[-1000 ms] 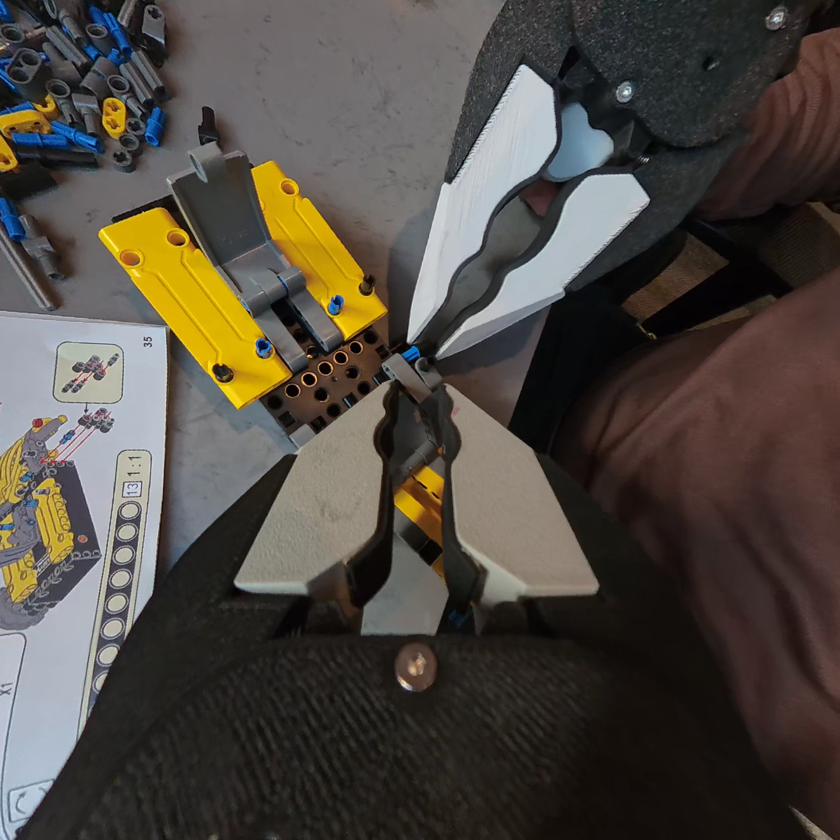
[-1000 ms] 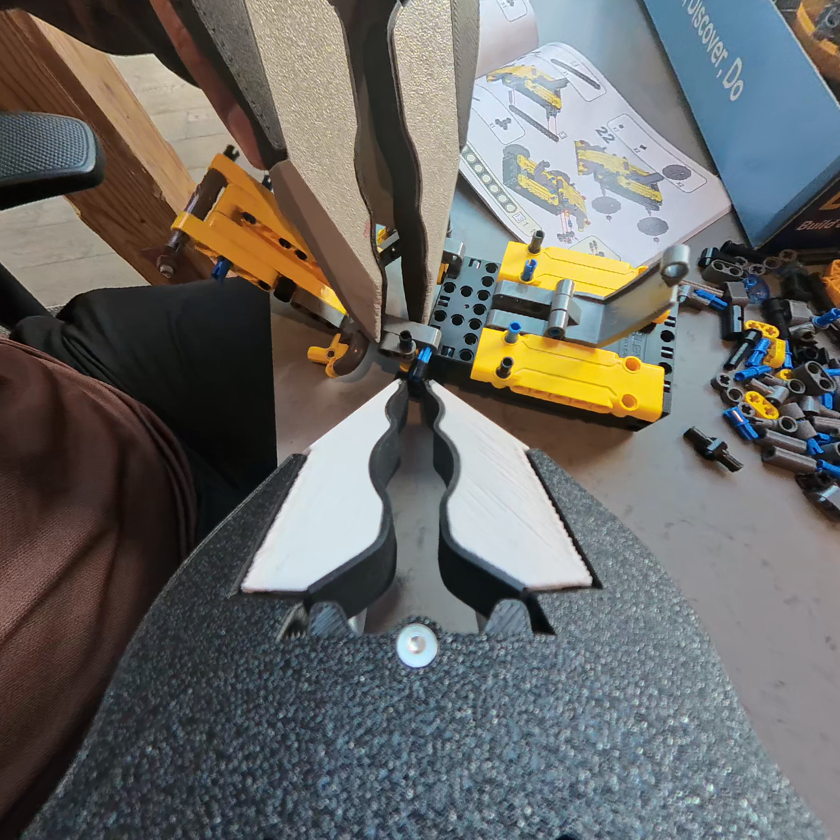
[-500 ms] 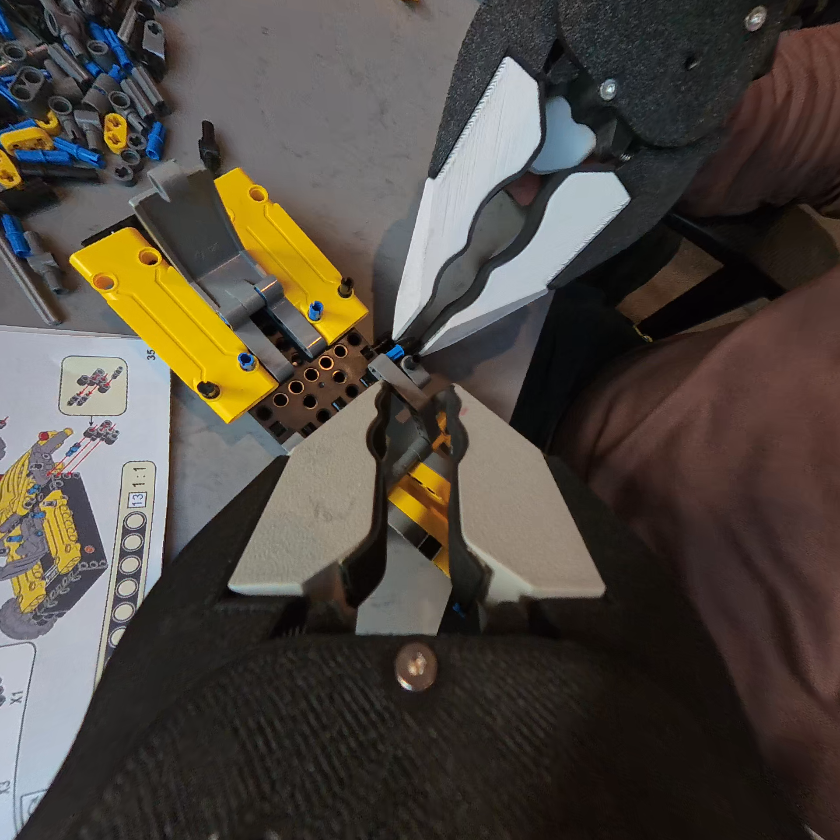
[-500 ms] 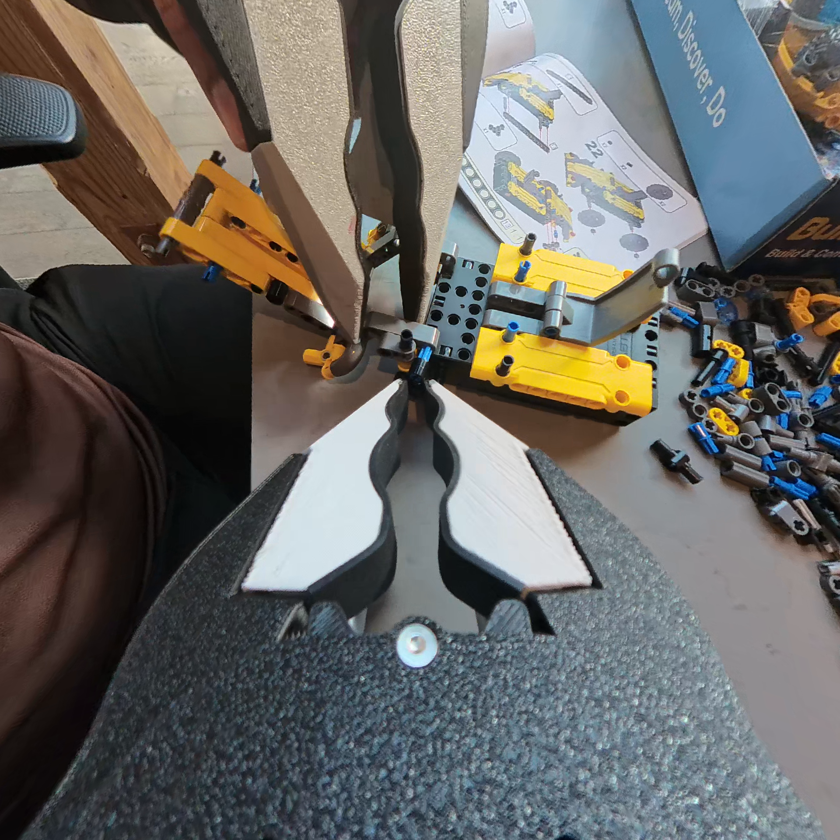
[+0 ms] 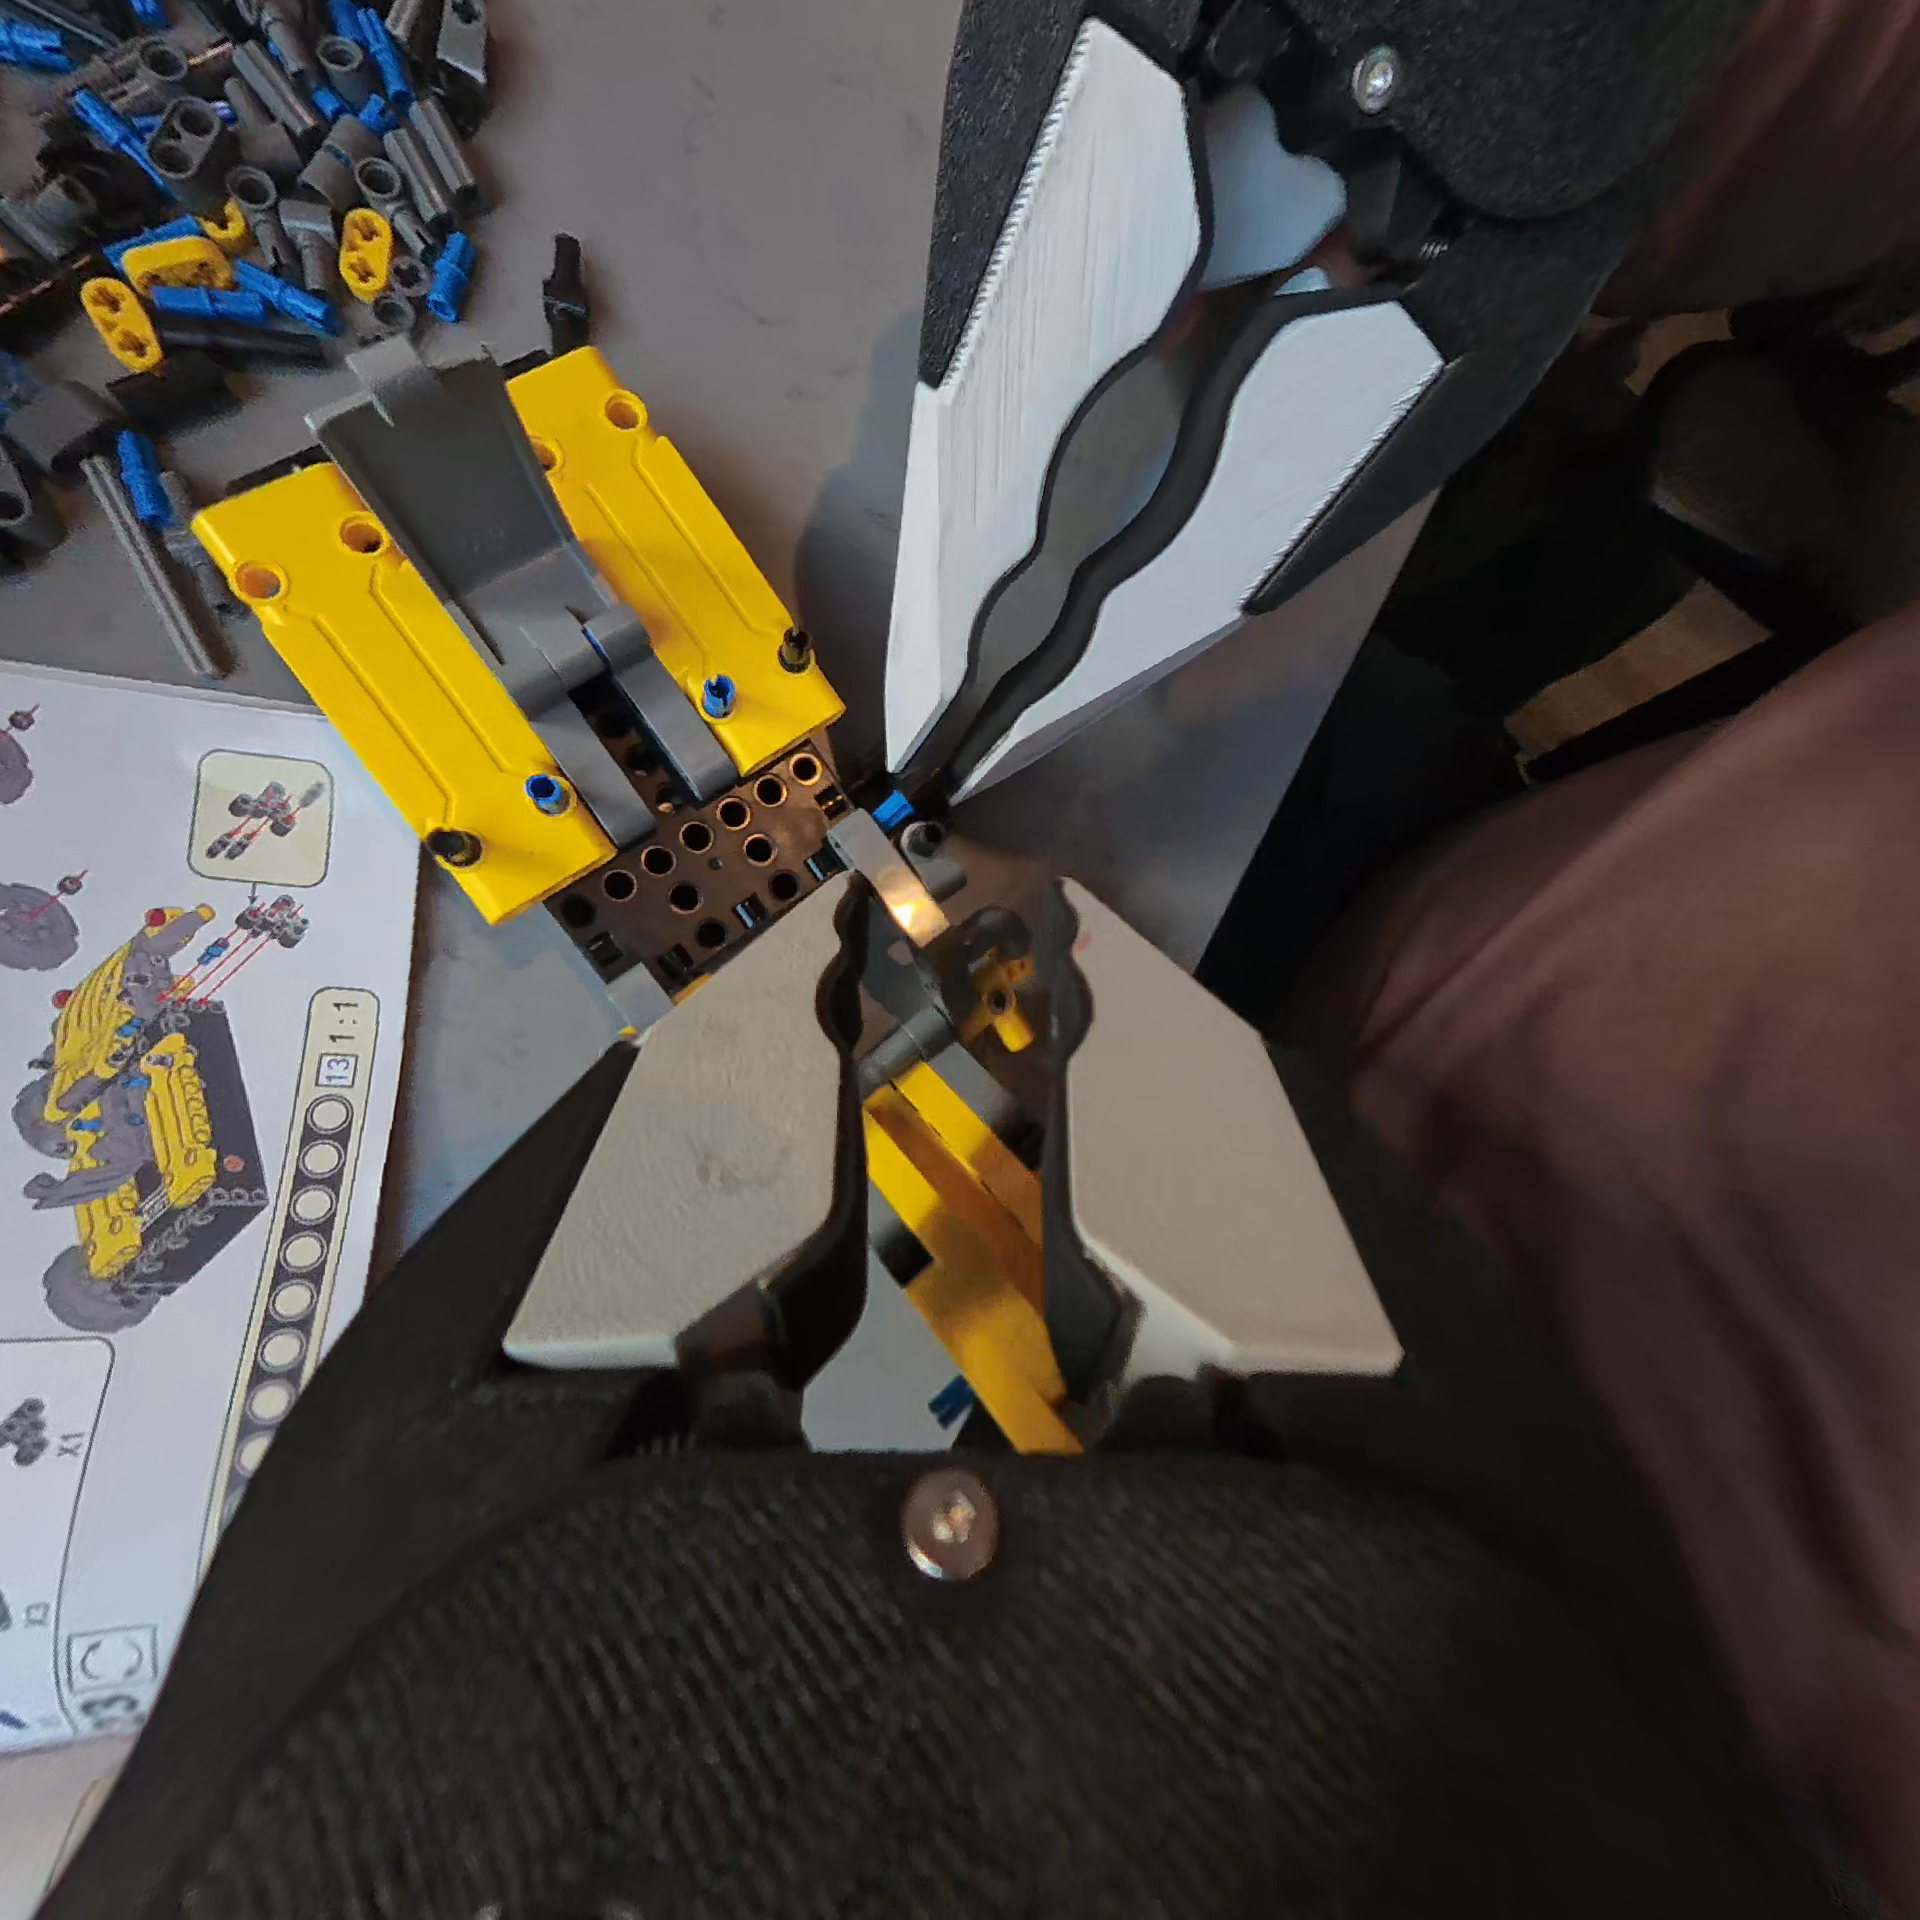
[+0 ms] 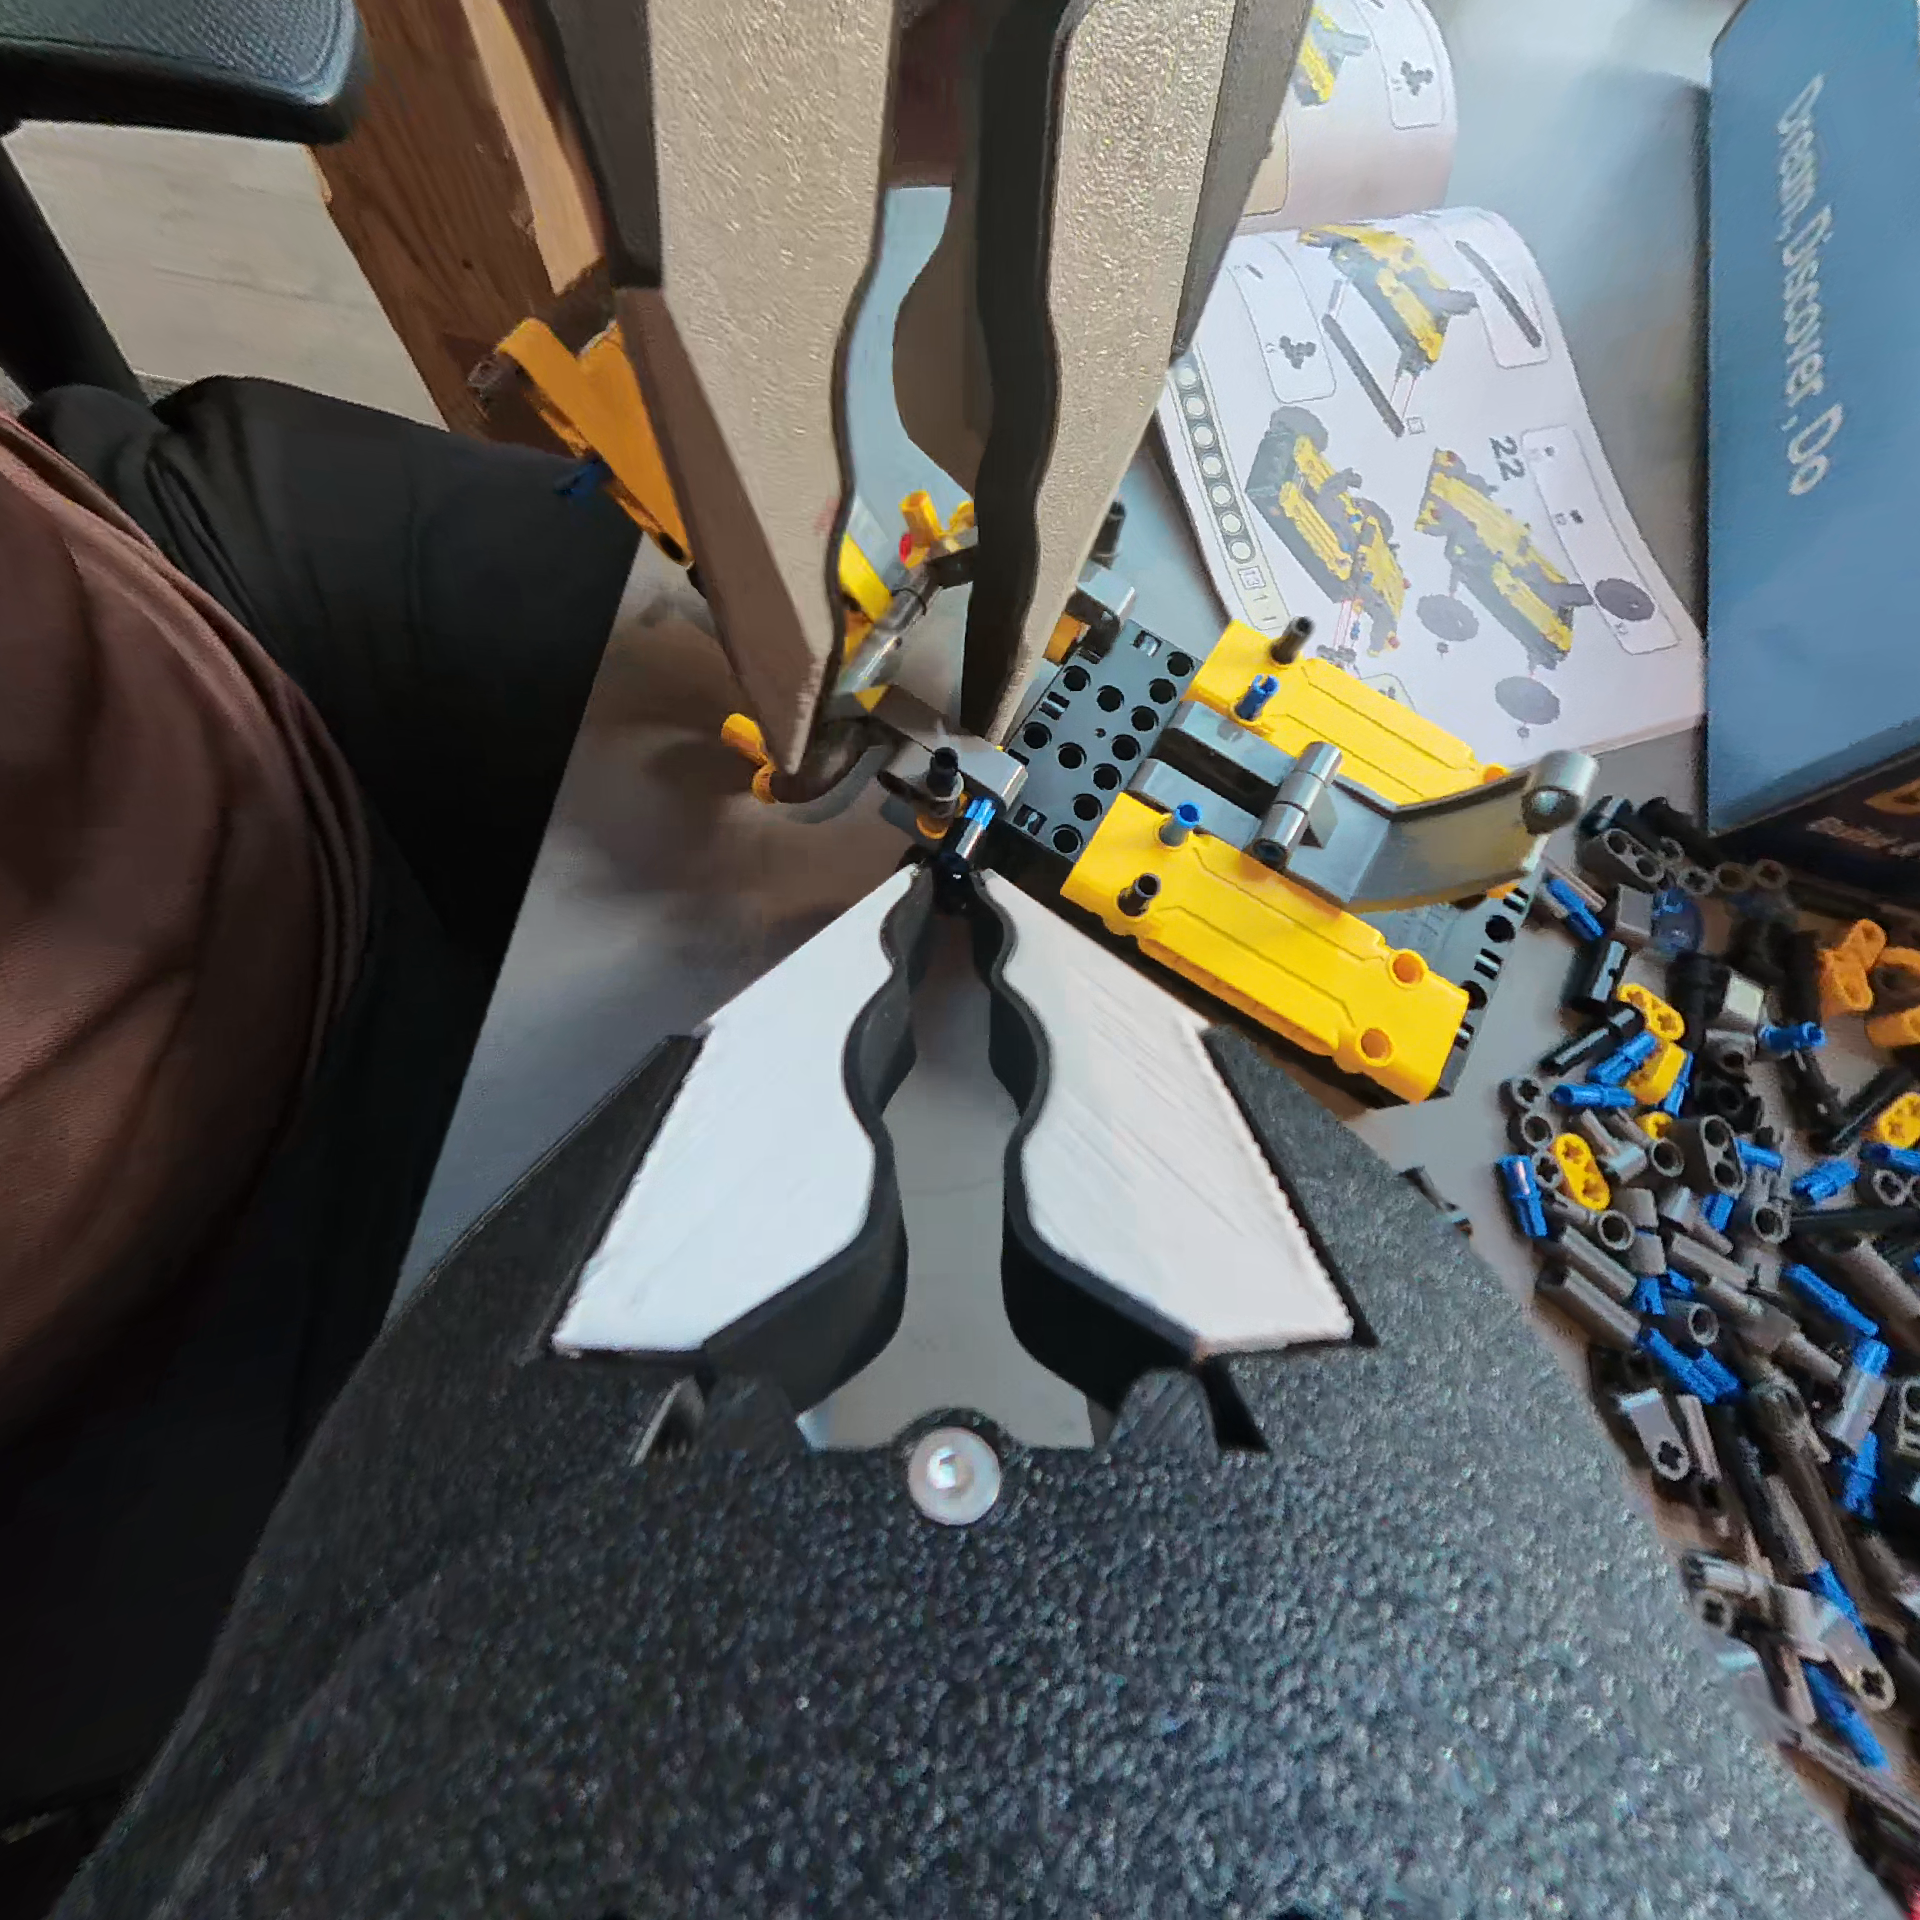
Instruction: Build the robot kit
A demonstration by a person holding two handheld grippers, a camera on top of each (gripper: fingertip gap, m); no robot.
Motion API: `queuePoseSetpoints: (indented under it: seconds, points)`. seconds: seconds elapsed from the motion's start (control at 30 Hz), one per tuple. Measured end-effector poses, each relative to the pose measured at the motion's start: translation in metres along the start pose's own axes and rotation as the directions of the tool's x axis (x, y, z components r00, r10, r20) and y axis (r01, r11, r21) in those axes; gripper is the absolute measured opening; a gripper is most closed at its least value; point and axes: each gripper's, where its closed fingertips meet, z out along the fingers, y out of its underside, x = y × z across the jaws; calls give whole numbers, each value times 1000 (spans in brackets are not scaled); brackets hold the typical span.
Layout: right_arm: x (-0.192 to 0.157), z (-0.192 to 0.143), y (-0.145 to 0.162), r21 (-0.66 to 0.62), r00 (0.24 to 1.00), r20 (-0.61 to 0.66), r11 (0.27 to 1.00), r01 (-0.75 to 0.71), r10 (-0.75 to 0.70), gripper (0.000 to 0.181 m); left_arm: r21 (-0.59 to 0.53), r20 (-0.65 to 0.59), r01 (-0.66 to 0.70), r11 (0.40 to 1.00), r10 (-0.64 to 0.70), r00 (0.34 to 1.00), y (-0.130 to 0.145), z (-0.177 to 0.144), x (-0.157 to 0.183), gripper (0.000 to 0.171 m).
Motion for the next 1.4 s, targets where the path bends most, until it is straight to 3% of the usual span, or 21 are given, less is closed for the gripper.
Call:
queuePoseSetpoints:
  seconds: [0.2, 0.43, 0.57, 0.77, 1.4]
  points:
    - [3, 2, 0, 14, 1000, 22, 1000, -16, 16, 3, 7, 206, 12, 1000, -13, 979, -2, 5, -8, 30]
    - [7, 2, 2, 16, 999, -21, 999, -31, 31, 3, 24, 283, 1, 1000, -8, 959, -6, -4, -14, 30]
    - [7, 0, -2, 39, 999, -36, 999, -33, 35, 3, -17, 277, -9, 1000, 14, 961, -4, 3, -17, 39]
    - [8, 0, -2, 52, 998, -53, 998, -42, 44, 2, 4, 275, -25, 1000, 23, 961, -7, 4, -19, 21]
    - [9, 2, -2, 32, 994, -113, 999, 0, 4, 2, 33, 314, -45, 998, 32, 949, -11, 8, -23, 22]
